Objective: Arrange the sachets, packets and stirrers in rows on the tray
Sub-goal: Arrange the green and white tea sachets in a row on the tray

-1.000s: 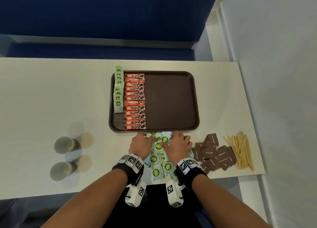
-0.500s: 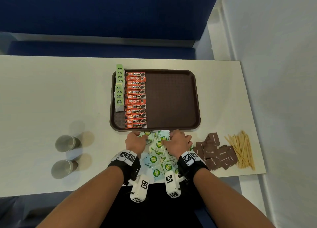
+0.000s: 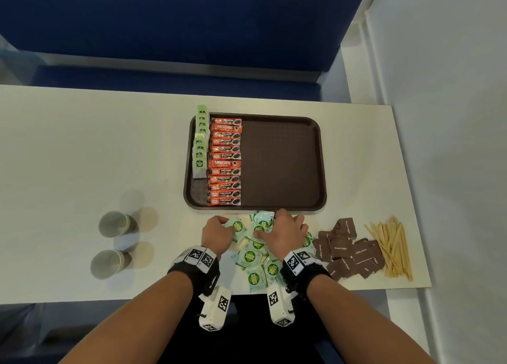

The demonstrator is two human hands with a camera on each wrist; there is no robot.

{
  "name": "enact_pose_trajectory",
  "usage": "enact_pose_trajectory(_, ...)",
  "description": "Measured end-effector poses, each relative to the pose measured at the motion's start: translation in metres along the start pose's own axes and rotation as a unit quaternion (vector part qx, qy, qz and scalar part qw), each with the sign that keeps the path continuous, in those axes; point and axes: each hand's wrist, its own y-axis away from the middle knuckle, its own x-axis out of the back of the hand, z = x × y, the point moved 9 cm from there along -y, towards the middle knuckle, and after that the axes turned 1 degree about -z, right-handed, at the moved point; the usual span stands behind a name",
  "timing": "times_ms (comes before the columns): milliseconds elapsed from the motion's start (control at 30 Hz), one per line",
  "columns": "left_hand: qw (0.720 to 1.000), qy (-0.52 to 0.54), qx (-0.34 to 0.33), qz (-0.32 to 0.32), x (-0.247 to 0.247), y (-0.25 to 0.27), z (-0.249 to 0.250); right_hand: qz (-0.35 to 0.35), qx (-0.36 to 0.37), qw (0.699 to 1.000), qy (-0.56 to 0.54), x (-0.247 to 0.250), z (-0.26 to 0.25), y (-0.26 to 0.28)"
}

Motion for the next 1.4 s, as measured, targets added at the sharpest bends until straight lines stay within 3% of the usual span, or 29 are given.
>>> enact_pose_trajectory(267, 0.999, -0.015, -0.029, -0.004, 0.003, 0.008, 0.003, -0.014, 0.033, 0.999, 0.001, -0.013, -0.017, 0.002)
enact_pose_trajectory(500, 0.997, -0.034, -0.074, -0.014, 0.007, 0.014, 0.018, -0.069, 0.054, 0.987, -0.135, -0.018, -0.024, -0.004)
enact_pose_trajectory(733, 0.994, 0.02, -0.105, -0.026, 0.009, 0.021, 0.037, -0.053, 0.109, 0.962, -0.244, 0.016, -0.02, -0.007)
enact_pose_trajectory(833, 0.989, 0.071, -0.115, -0.068, 0.003, 0.027, 0.05, -0.06, 0.09, 0.928, -0.357, 0.03, -0.008, -0.005)
enact_pose_trajectory(933, 0.982, 0.112, -0.118, -0.101, -0.005, 0.036, 0.068, -0.137, 0.09, 0.869, -0.467, 0.047, -0.009, 0.01)
enact_pose_trajectory(1000, 0.977, 0.137, -0.113, -0.12, -0.013, 0.045, 0.083, -0.186, 0.111, 0.847, -0.486, 0.056, -0.012, 0.021)
enact_pose_trajectory(1067, 0.968, 0.18, -0.094, -0.144, -0.024, 0.053, 0.096, -0.189, 0.136, 0.863, -0.449, 0.062, -0.012, 0.028)
enact_pose_trajectory(1133, 0.953, 0.246, -0.068, -0.166, -0.036, 0.059, 0.105, -0.14, 0.139, 0.908, -0.369, 0.067, -0.006, 0.027)
enact_pose_trajectory(1200, 0.942, 0.277, -0.058, -0.183, -0.048, 0.063, 0.113, -0.091, 0.135, 0.935, -0.314, 0.068, -0.003, 0.022)
enact_pose_trajectory(1300, 0.952, 0.218, -0.103, -0.191, -0.061, 0.065, 0.122, -0.052, 0.147, 0.958, -0.241, 0.062, -0.011, 0.016)
enact_pose_trajectory(1400, 0.955, 0.156, -0.165, -0.19, -0.068, 0.063, 0.121, -0.082, 0.131, 0.977, -0.146, 0.042, -0.018, 0.014)
